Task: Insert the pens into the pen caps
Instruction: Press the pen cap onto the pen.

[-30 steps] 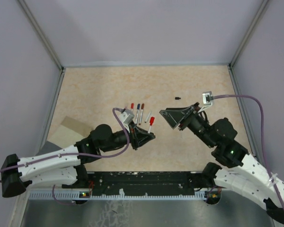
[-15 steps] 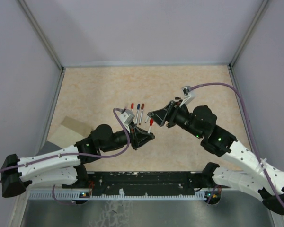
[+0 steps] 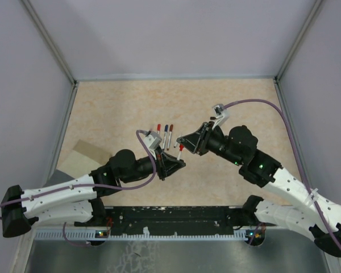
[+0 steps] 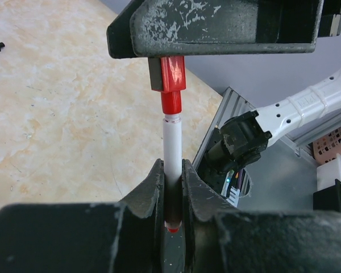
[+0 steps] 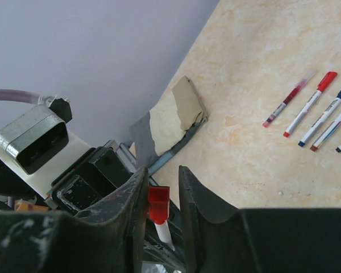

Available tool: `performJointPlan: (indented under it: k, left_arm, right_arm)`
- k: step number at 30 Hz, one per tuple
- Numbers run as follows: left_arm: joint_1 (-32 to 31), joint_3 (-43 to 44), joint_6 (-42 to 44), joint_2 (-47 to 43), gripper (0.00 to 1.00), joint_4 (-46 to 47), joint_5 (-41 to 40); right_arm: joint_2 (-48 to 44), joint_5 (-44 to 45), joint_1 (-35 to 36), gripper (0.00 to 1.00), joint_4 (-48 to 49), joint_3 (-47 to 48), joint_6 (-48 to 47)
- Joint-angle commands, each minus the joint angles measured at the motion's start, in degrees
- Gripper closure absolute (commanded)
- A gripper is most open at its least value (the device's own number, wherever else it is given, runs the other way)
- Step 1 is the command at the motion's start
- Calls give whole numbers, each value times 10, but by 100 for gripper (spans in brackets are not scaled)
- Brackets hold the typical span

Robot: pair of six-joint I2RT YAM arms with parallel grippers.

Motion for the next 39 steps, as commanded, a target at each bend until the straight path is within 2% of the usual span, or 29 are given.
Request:
performJointPlan:
  k: [1,7,10,15,26,33,36,39]
  left_arm:
    - [0,17,8,-6,100,1,-3]
    - [0,32,10,0,100,-22,-32]
    - [1,33,14,-2,100,-15,-50]
    - [1,60,17,18,100,-30,-95]
    - [0,94,47,41,100,15,-96]
    - [1,115,55,55,100,56,-79]
    - [1,120,60,50,100,69,-84]
    - [1,129,70,42,100,68,-94]
  right_arm:
    - [2,-13,4,76,25,14,-8]
    - [2,-14,4,94,18,7,-7]
    - [1,-21,4,100,12,-4,-2]
    - [1,-30,12,100,-5,-22,3]
    - [-31,16,95,100,-42,-128,61]
    - [22,58,225,100,33,-215,124]
    - [32,66,253,100,76,-253,155]
    - [20,80,265,100,66,-270,168]
